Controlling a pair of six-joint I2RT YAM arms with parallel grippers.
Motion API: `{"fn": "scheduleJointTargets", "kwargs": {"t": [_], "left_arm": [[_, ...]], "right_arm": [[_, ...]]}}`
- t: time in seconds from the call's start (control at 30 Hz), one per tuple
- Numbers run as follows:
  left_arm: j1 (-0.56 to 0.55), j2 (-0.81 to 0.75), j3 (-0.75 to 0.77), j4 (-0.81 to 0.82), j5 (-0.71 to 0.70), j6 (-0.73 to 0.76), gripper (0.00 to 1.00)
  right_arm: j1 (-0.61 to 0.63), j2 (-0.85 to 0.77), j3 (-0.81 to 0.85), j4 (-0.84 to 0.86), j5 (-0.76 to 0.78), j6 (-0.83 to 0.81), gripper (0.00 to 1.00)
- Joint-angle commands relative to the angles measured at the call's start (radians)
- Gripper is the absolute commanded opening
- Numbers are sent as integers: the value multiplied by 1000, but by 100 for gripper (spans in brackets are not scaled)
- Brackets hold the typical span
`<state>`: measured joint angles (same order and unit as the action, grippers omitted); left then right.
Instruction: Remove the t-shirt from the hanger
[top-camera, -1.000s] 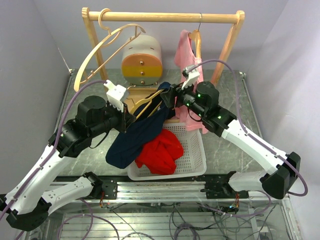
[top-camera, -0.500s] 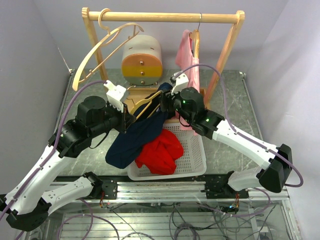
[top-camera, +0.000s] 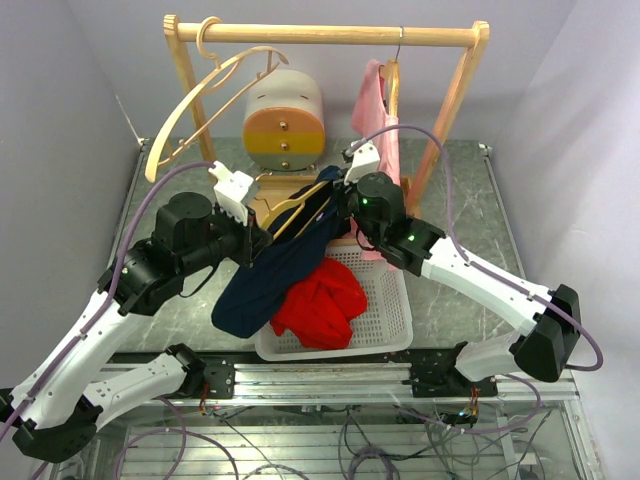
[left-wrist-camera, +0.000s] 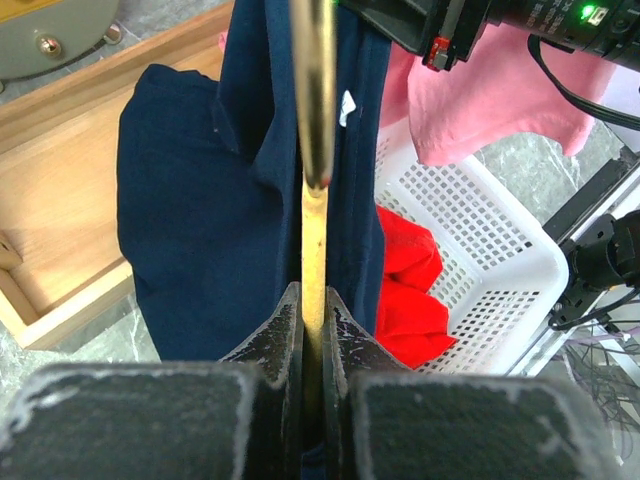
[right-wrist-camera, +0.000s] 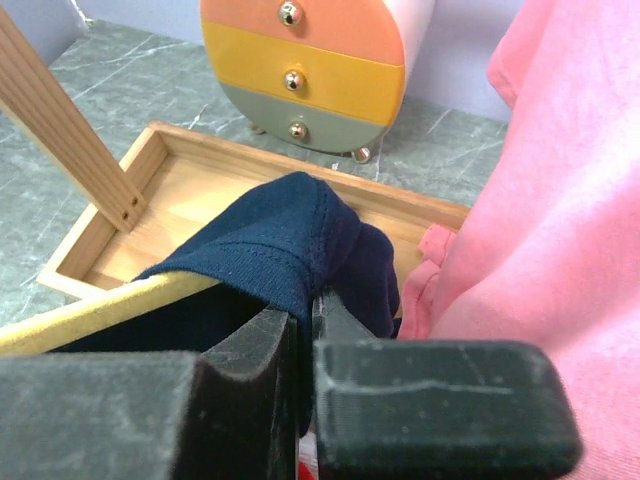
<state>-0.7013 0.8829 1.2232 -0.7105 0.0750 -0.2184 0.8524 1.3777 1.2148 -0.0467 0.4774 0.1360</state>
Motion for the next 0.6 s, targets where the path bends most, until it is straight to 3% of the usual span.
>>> {"fn": "scheduleJointTargets", "kwargs": {"t": [0.0,0.23,0.57], "left_arm": [[-2,-14,-7,20,22,-10,7],[-3,-6,-25,-15,62,7,7],[-3,-22,-83,-84,207,39,7]], "right_arm": [[1,-6,45,29,51,-19,0],[-11,-76,65,47,145,-89,0],[-127,16,205,-21,220,-110,0]]}}
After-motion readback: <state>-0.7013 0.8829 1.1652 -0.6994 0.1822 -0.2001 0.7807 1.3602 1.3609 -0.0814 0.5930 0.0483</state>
